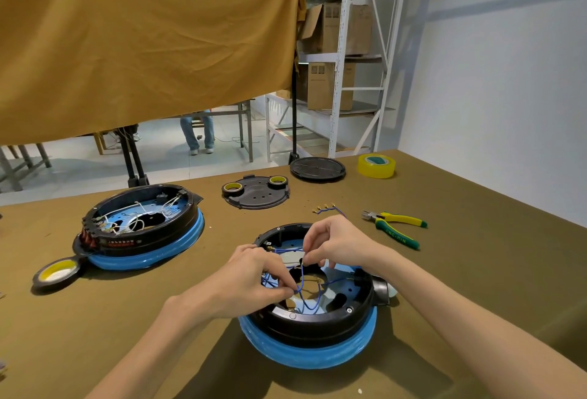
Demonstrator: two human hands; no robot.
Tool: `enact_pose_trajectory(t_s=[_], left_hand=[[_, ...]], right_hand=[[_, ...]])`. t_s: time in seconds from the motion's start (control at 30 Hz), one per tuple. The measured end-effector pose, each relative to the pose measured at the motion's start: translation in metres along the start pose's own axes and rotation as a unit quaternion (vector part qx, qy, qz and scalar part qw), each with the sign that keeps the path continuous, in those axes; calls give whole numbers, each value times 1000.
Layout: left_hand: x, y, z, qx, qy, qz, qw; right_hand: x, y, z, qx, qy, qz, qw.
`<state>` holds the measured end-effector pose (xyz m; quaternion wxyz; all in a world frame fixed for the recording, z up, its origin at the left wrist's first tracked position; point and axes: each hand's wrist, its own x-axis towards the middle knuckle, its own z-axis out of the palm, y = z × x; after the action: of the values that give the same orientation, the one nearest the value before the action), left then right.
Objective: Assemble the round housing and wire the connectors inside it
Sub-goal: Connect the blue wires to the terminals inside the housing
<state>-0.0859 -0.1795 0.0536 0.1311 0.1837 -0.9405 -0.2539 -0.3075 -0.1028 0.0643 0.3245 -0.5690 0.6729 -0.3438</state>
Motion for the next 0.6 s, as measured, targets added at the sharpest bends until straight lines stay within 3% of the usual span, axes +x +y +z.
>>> enact_pose_trajectory(t_s=[0.17, 0.27, 0.33, 0.43, 0.6], left_hand=[[-2, -3, 0, -48, 8, -4, 999], [0, -5, -5, -81, 38, -15, 996], [3, -8, -7, -91, 91, -23, 991], [10, -11, -7, -70, 146, -29, 986], [24, -13, 2, 21, 81, -68, 994]], right_hand=[[-3, 2, -12, 3, -11, -9, 1000], [-3, 4, -23, 26, 53, -21, 998], [-1, 6, -24, -46, 94, -38, 994], [1, 8, -14, -147, 62, -59, 986], [2, 7, -5, -192, 25, -49, 980]])
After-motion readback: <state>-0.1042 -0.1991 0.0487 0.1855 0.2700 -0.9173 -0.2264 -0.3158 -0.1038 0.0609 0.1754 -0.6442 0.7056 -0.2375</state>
